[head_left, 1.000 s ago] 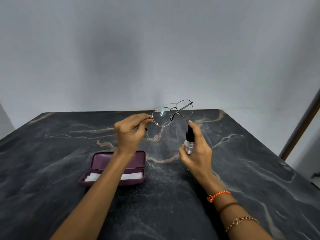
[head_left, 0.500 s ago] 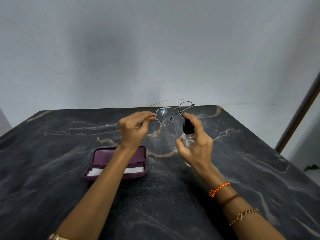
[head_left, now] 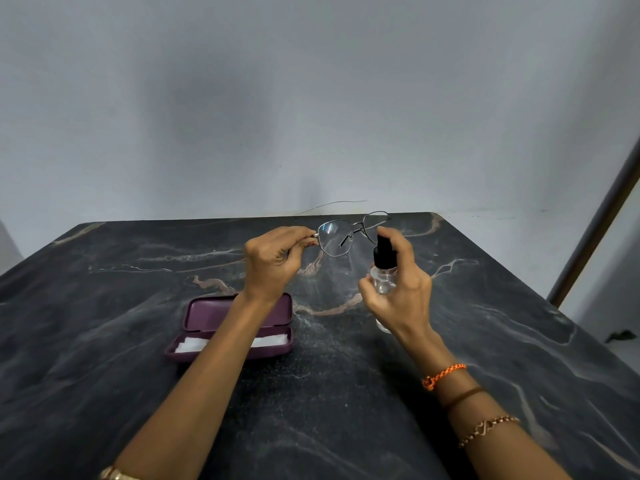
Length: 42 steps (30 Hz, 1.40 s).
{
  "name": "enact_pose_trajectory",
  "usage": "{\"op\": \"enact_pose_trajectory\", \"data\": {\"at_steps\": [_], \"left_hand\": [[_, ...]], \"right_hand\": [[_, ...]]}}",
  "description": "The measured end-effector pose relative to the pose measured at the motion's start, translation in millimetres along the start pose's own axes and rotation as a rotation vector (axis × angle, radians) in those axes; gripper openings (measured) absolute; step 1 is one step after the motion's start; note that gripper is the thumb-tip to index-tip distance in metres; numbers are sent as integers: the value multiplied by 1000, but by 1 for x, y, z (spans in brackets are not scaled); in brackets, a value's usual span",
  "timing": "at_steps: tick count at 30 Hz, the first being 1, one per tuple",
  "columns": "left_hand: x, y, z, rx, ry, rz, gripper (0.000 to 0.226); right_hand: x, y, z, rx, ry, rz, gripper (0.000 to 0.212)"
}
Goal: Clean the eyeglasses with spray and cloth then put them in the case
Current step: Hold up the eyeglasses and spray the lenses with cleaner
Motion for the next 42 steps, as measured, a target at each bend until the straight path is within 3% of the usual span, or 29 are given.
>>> {"op": "enact_pose_trajectory", "data": {"at_steps": [6, 20, 28, 42], "left_hand": [[2, 3, -4, 6, -29, -10, 7], [-1, -3, 2, -10, -5, 23, 11], [-1, -1, 0, -27, -17, 13, 16], [-1, 0, 5, 13, 17, 39, 13]], "right_hand": [[-2, 0, 9, 14, 52, -16, 63], [3, 28, 28, 15, 182, -178, 68], [2, 35, 32, -8, 174, -185, 60], [18, 59, 17, -100, 166, -279, 86]]}}
Point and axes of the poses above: each hand's wrist, its own x-axis away from the middle knuckle, its own z-axis out of the back of the hand, y = z × x, the point moved 10 cm from there along -x, towards the middle knuckle, and after that the axes turned 5 degrees about -y, right-handed, at the moved point
